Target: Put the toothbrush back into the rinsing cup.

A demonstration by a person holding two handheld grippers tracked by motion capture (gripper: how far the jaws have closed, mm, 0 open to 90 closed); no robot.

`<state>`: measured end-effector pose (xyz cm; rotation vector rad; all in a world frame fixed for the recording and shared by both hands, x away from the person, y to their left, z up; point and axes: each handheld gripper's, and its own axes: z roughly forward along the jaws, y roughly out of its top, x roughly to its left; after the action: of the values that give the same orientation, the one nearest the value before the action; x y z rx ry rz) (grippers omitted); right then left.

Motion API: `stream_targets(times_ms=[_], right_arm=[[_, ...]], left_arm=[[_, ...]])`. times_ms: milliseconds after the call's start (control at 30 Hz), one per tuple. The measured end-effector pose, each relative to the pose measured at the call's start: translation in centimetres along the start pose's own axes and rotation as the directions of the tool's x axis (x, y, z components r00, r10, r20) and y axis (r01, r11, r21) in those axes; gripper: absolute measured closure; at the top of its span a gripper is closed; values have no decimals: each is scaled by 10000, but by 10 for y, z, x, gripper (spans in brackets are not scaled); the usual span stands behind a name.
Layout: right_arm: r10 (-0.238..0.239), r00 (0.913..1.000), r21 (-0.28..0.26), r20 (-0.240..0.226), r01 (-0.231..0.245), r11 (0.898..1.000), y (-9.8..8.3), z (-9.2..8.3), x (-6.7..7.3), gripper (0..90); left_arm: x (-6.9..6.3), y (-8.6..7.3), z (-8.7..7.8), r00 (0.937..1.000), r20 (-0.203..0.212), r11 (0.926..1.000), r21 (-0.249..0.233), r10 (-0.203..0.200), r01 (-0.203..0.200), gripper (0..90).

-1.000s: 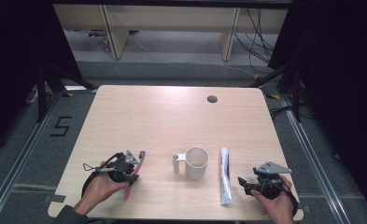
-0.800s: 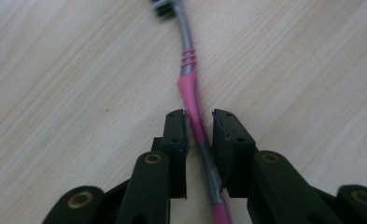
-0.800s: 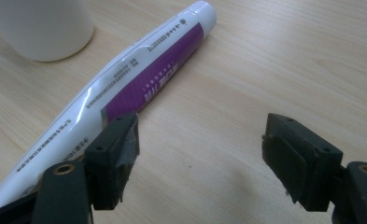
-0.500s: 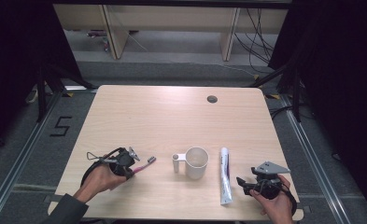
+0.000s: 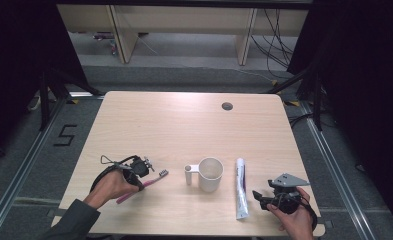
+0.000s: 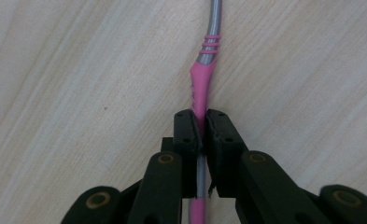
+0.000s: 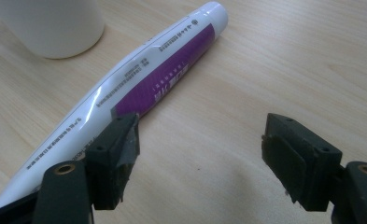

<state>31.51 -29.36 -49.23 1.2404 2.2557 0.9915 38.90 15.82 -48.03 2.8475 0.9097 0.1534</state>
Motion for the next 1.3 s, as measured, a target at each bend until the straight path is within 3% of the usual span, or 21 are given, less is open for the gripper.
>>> stream_targets(times_ms=[200,400,433,467,533,600,733,800,833,867,900,933,1000,1033,1067,1100,1133,1167,1200,1267,1300], right_arm=[[8,10000,17,3,-8,10000,0,0,0,286],[328,9994,105,-108,-327,9994,1,-1,1,287],[-151,9999,-62,80,151,9999,0,-1,-3,287],[391,9992,131,-71,-390,9992,0,-2,0,287],[-302,9995,-191,110,304,9994,0,-1,-5,288],[-110,9998,-103,177,112,9999,0,-2,-4,287],[166,9998,-162,138,-163,9997,0,-3,-5,287],[155,9998,-146,142,-153,9998,0,-3,-5,288],[149,9998,-105,106,-148,9998,0,-3,-5,288],[149,9998,-105,106,-148,9998,0,-3,-5,288],[181,9998,-136,82,-180,9997,0,-3,-5,288],[181,9998,-136,82,-180,9997,0,-3,-5,288],[163,9998,-132,152,-161,9998,0,-4,-5,288],[157,9997,-126,168,-155,9998,0,-4,-6,288],[157,9997,-126,168,-155,9998,0,-4,-6,288],[177,9998,-111,79,-176,9998,0,-4,-6,288],[173,9998,-108,87,-172,9998,0,-4,-6,288],[173,9998,-108,87,-172,9998,0,-4,-6,288],[213,9997,-103,79,-213,9997,0,-3,-5,288],[172,9998,-121,64,-171,9998,0,-3,-5,287],[72,9999,-122,157,-70,9999,0,-3,-5,287]], left_arm=[[-1,-2,-1,9997,-16,9997,55,226,-226,831],[3,-8,-16,9997,179,9965,-832,140,-124,832],[4,-10,-19,9999,136,9945,-1042,99,-85,832],[7,-13,-25,9997,147,9895,-1437,204,-181,832],[9,-16,-30,9997,234,9818,-1899,48,-3,832],[11,-17,-32,9996,204,9806,-1957,185,-142,831],[16,-24,-39,9988,351,9452,-3236,-331,427,832],[15,-25,-41,9984,430,9435,-3277,-378,498,831],[15,-27,-43,9979,522,9234,-3798,-377,547,831],[15,-27,-43,9979,522,9234,-3798,-377,547,831],[13,-29,-45,9971,532,8949,-4404,-550,728,831],[13,-29,-45,9971,532,8949,-4404,-550,728,831],[12,-31,-46,9958,589,8509,-5175,-699,903,831],[10,-33,-47,9926,669,8029,-5836,-1018,1217,831],[10,-33,-47,9926,669,8029,-5836,-1018,1217,832],[9,-35,-48,9911,723,7592,-6373,-1114,1318,831],[8,-36,-48,9895,823,7403,-6568,-1189,1436,831],[8,-36,-48,9895,823,7403,-6568,-1189,1436,831],[6,-37,-49,9877,853,7156,-6814,-1311,1538,831],[6,-37,-49,9867,939,7047,-6911,-1329,1607,831],[5,-36,-48,9814,1256,6788,-7090,-1455,1914,831]])
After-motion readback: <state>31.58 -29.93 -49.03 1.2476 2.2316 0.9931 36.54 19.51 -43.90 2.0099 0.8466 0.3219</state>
